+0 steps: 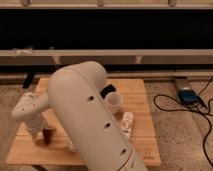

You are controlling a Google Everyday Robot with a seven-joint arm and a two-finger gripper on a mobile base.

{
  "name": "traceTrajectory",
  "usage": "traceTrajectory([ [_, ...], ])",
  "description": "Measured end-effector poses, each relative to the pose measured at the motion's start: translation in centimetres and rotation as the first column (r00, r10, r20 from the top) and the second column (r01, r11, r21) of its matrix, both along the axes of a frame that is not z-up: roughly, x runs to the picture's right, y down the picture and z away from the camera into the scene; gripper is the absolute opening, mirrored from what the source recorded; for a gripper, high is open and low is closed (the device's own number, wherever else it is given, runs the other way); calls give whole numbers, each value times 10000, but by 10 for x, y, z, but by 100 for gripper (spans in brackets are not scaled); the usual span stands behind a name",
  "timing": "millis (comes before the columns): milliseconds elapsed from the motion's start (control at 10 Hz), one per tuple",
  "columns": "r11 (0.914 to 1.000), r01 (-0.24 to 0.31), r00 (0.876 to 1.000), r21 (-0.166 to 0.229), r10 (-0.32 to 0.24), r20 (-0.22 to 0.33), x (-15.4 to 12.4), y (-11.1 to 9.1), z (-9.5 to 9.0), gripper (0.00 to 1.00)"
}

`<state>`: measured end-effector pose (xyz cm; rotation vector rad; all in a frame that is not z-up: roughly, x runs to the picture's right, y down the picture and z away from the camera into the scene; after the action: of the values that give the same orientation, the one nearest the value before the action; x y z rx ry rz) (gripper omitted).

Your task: Place the pepper in the ceramic bowl

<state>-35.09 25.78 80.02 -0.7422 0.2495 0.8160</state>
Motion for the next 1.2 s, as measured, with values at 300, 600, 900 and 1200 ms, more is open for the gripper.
traceTrajectory([
  [300, 9999, -38, 10000, 103, 39, -74, 11, -6, -6, 17],
  [600, 9992, -252, 9996, 310, 250, 99, 28, -26, -7, 0],
  [900, 9977, -386, 9985, 548, 364, 405, 54, -69, 11, 0],
  [1200, 9966, -416, 9981, 717, 381, 494, 83, -113, 38, 0],
])
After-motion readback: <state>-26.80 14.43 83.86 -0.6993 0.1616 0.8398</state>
